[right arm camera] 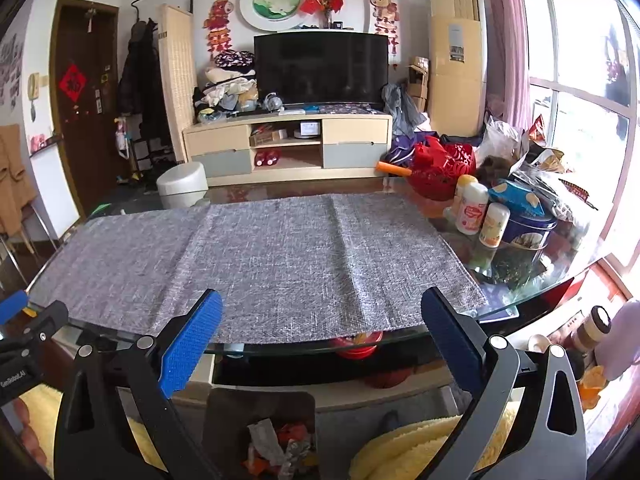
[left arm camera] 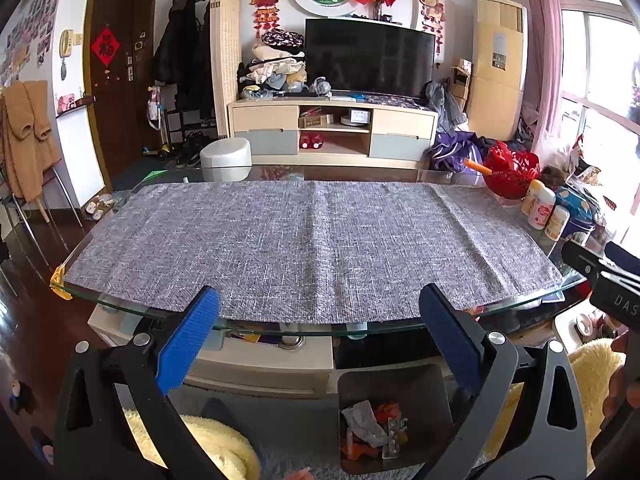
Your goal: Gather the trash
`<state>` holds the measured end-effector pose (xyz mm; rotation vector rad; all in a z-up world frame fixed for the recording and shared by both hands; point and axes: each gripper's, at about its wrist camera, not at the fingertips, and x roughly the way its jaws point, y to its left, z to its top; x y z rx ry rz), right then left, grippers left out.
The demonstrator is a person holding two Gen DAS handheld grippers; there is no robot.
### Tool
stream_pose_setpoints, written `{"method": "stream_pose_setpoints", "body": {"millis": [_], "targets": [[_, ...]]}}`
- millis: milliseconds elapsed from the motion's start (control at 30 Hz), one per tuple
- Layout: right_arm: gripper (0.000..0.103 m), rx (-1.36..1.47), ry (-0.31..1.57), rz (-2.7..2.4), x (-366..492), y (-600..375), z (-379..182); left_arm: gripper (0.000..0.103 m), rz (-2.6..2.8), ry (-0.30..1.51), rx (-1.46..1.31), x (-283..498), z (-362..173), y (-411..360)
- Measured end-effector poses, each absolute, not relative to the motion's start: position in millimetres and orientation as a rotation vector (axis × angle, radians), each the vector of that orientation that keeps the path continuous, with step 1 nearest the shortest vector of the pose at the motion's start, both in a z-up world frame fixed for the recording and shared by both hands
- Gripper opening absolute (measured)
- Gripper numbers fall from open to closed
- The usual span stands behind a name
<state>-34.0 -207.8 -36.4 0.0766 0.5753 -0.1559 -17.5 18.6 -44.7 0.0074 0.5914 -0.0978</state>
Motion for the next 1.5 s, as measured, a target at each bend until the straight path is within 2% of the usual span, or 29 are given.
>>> {"method": "stream_pose_setpoints", "body": {"millis": [1500], "targets": [[0.1,0.103,0.561,-0.145,-29.6,-201.2,-22.6,0.095,-0.112,0.566,-0.002,-16.7,-39.1,20.8]]}}
